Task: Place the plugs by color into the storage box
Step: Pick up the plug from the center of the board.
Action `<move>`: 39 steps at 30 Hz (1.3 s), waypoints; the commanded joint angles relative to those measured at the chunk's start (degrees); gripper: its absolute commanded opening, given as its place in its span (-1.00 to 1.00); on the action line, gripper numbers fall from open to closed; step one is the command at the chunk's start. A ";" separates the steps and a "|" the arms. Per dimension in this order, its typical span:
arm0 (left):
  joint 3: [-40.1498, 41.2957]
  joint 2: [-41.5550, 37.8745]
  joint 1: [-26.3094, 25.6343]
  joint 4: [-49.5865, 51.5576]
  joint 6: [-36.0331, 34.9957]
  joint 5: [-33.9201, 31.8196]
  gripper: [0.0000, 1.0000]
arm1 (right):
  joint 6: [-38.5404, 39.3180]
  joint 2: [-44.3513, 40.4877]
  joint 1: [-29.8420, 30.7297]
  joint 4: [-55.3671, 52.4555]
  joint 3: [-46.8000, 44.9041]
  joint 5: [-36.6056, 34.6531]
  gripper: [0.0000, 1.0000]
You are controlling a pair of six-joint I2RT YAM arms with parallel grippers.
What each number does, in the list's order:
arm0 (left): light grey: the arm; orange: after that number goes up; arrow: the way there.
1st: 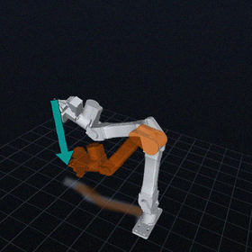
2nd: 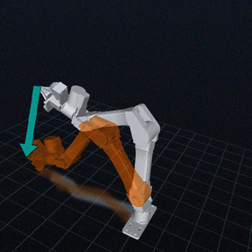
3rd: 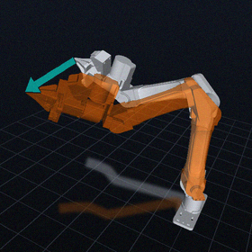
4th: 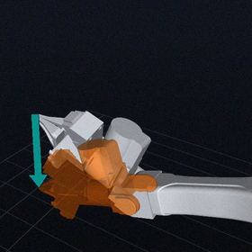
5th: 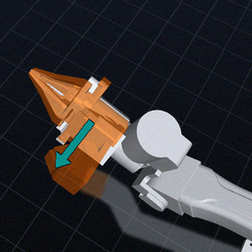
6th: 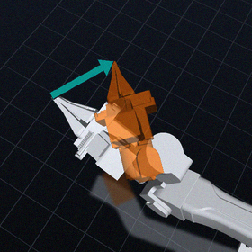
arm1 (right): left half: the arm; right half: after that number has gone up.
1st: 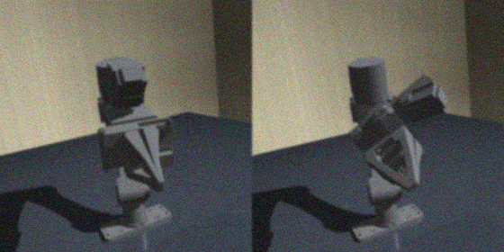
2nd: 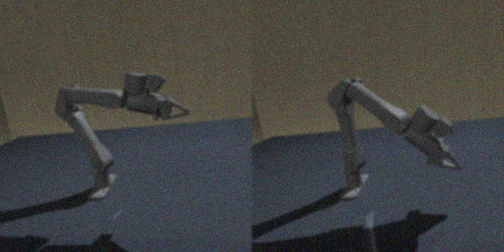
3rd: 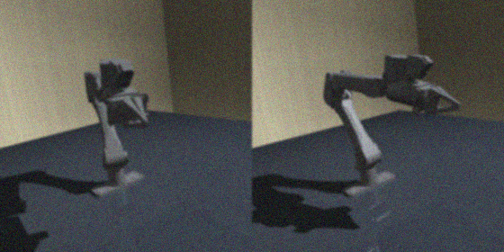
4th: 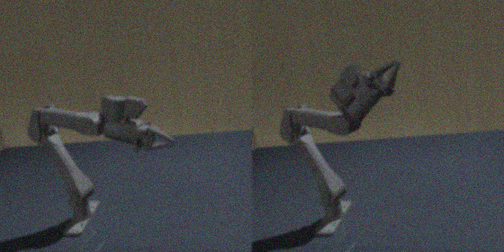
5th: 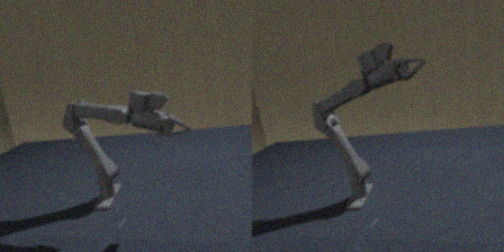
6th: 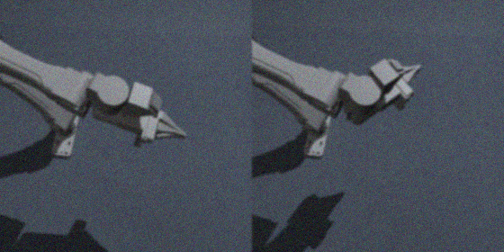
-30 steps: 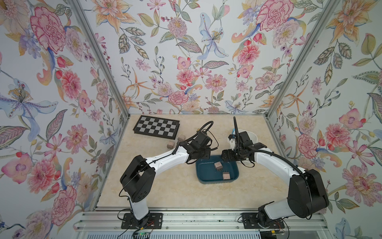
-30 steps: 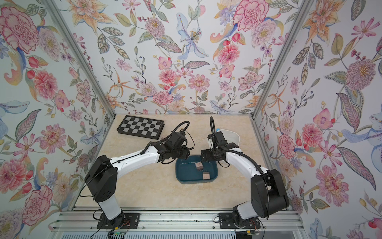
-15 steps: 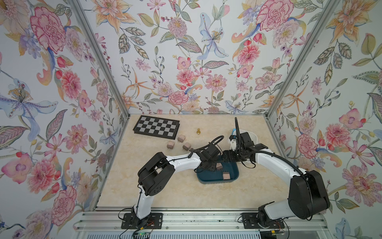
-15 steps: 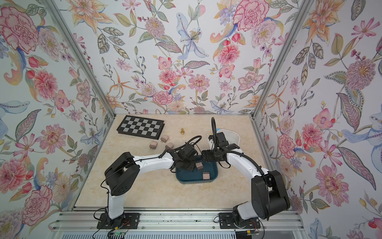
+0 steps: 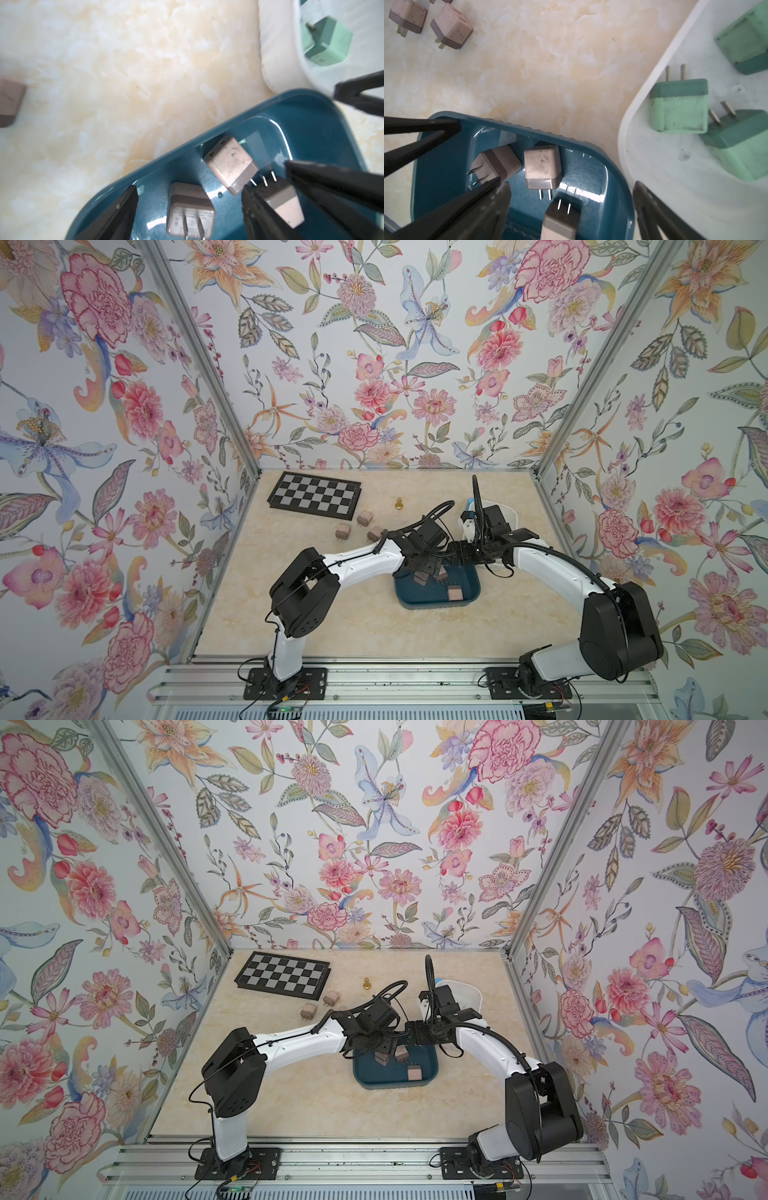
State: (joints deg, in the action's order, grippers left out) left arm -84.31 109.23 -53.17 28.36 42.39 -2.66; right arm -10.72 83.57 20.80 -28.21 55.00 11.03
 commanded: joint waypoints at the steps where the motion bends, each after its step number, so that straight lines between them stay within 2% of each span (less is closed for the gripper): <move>1: -2.64 -5.12 3.00 3.91 -2.70 -5.36 0.66 | 0.75 0.37 -0.19 0.43 0.04 0.78 0.86; 6: -0.78 -5.05 11.14 3.73 -6.13 -4.55 0.77 | 0.20 1.54 0.57 1.20 -0.07 1.13 0.86; 12: -2.15 -0.31 19.23 1.17 -12.55 -3.78 0.92 | -0.18 3.20 2.11 1.49 0.89 1.36 0.86; 15: -3.24 3.11 20.87 -0.60 -15.38 -3.28 0.99 | -0.35 4.02 2.79 1.49 1.50 1.21 0.86; 25: -2.35 10.44 23.33 -7.33 -18.58 0.93 0.99 | -2.17 1.00 2.85 1.31 1.70 1.35 0.87; 32: -1.49 12.59 23.45 -9.11 -18.40 2.95 0.84 | -2.13 1.49 2.83 1.31 1.15 1.62 0.87; 39: 1.94 11.88 23.45 -11.38 -17.11 4.85 0.48 | -2.28 1.99 3.01 1.33 1.68 1.78 0.87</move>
State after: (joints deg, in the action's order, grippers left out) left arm -83.88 120.88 -30.24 18.09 25.12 0.93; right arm -12.47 86.02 23.51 -25.87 55.20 11.84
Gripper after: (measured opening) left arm 0.750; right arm 0.932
